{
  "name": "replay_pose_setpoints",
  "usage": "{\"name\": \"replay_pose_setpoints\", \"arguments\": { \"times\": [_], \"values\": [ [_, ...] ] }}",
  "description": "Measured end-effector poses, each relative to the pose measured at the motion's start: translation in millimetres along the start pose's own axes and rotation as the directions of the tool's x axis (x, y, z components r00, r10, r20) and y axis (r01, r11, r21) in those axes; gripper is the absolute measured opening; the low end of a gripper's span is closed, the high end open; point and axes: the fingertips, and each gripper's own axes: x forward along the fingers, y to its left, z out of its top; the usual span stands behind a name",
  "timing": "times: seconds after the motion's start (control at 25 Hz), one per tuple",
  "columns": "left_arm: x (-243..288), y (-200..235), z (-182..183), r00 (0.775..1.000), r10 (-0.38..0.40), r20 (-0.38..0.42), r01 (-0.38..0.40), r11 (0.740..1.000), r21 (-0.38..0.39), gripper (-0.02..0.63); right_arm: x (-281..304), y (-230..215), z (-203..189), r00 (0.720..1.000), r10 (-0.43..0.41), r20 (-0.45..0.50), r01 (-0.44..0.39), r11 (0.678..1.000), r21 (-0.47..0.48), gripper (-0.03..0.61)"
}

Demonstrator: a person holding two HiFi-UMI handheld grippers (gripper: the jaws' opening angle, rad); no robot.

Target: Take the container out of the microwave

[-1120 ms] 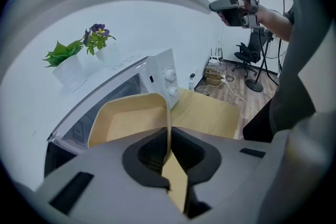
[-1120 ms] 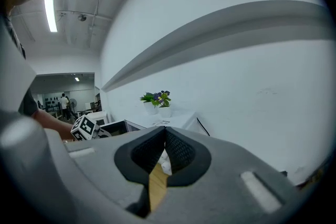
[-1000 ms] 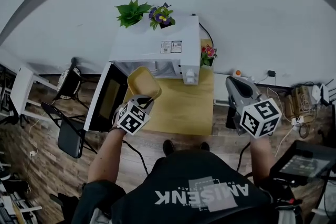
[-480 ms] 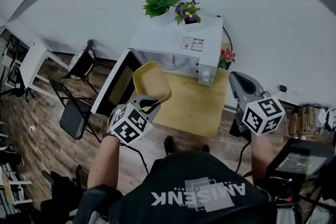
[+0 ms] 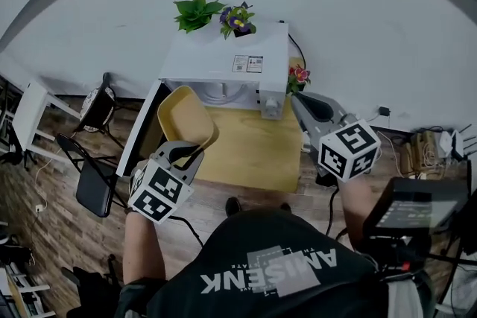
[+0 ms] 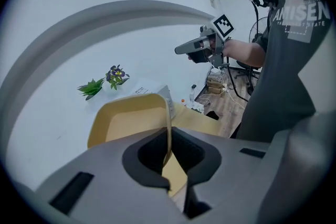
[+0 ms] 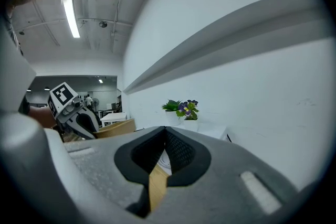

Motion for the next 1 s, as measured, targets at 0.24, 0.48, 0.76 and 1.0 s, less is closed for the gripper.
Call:
{"name": "replay_pose_setpoints", "arguments": {
  "times": [0.24,0.48,0.76,1.0],
  "values": [
    [2,4,5,0.999,-0.027,0.032,0.028,0.999,-0.018,0.017,0,7,3,1.0,-0.016,-0.009,0.016,0.999,-0.04,0.005],
    [8,4,6,0.996,-0.072,0.054,0.073,0.997,-0.012,0.018,0,4,0,0.999,-0.029,-0.021,0.028,0.999,-0.034,0.005],
    [14,7,3,0.995,-0.09,0.039,0.09,0.996,0.007,0.017,0,-1,2,0.998,-0.06,-0.021,0.06,0.998,-0.031,0.005],
    [14,12,2,0.996,-0.08,0.027,0.079,0.997,0.022,0.017,1,-4,5,0.997,-0.078,-0.025,0.078,0.996,-0.033,0.005]
  ]
}}
